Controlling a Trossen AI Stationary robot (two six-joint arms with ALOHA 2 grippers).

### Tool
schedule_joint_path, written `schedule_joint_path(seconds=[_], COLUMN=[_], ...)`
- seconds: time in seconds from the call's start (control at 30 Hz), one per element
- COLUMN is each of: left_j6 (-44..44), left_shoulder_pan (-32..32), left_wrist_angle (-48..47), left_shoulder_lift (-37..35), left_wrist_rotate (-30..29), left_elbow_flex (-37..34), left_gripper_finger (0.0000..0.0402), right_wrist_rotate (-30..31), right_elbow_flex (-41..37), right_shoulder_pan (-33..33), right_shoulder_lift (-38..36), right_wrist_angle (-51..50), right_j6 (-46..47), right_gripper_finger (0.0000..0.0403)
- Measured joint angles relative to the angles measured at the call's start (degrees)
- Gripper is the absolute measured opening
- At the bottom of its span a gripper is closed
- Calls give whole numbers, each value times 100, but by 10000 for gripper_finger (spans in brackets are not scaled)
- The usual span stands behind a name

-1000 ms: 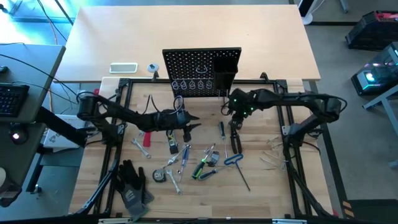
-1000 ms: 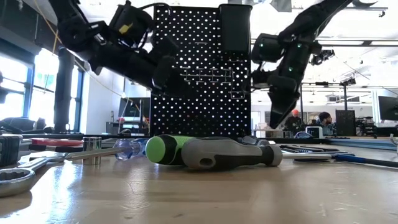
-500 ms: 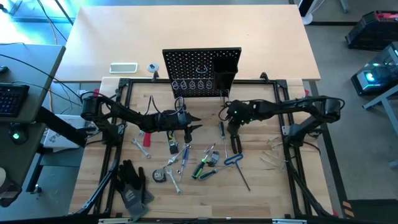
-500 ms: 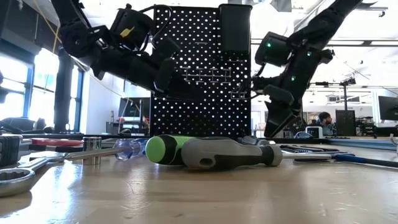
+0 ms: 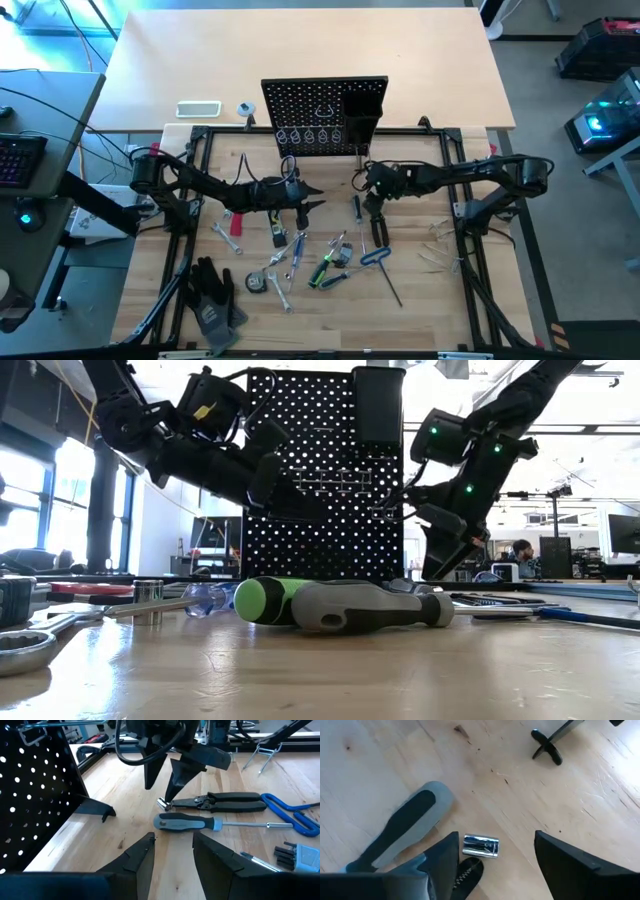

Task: Hang tools onto peg board
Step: Put the socket wrench into the pegboard bin

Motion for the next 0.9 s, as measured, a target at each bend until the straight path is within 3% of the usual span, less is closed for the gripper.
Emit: schedule_joint_path(seconds=[0.37, 0.63, 0.9], left_j6=[0, -4, -9], left_shoulder_pan=[0, 57, 68], left_wrist_angle=[97, 97, 282], left_shoulder_lift=[-2, -2, -2], left_wrist_rotate=[0, -2, 0], left_elbow_flex=[2, 2, 7], left_gripper_finger=[126, 126, 126], right_wrist_rotate=[-49, 726, 937], right_elbow_flex=[-928, -1446, -1912], right_shoulder_pan=[171, 493, 613], right_shoulder_lift=[0, -3, -4], right_wrist_angle=[1566, 2223, 3167], right_j6=[454, 591, 707], right_gripper_finger=[248, 248, 248])
